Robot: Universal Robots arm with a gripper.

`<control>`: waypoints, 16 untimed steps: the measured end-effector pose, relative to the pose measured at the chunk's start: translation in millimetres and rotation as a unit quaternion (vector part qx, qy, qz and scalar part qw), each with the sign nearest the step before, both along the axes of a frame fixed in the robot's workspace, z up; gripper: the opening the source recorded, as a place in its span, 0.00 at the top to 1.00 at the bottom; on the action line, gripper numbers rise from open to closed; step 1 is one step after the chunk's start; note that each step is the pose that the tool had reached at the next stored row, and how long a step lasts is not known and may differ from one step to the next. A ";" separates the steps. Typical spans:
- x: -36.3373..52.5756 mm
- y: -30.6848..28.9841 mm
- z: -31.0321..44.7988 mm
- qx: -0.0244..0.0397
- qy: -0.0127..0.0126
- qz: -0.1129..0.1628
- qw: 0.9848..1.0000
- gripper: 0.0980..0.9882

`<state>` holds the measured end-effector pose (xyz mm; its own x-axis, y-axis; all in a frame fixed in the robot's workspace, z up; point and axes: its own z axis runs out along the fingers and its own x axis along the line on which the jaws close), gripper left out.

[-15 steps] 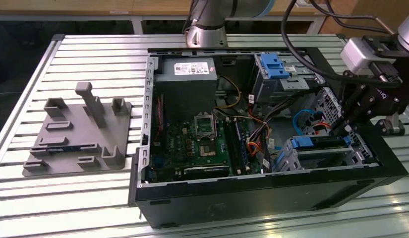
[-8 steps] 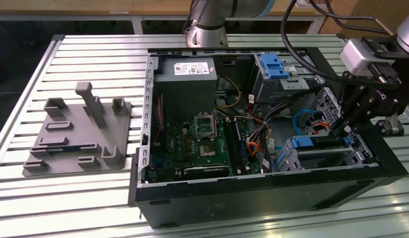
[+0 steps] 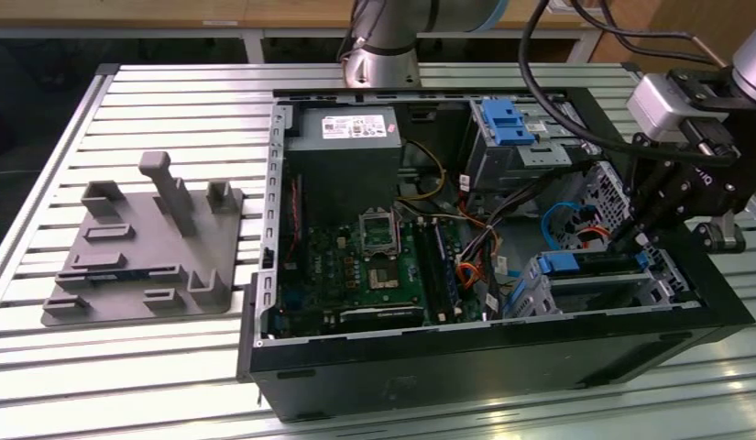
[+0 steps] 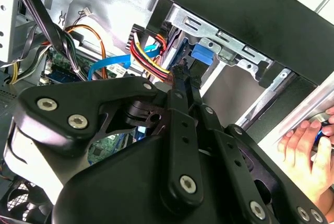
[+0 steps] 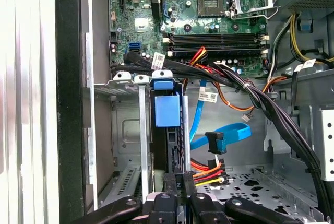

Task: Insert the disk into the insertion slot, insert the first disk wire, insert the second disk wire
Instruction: 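Insert the first disk wire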

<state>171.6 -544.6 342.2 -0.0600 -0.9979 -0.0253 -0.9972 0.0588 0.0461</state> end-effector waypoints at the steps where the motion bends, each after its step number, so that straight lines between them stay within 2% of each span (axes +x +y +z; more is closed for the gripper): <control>1: 0.0 0.0 -0.3 0.000 0.000 0.000 1.000 0.93; 16: 0.0 0.0 -3.6 0.000 0.000 0.000 1.000 0.93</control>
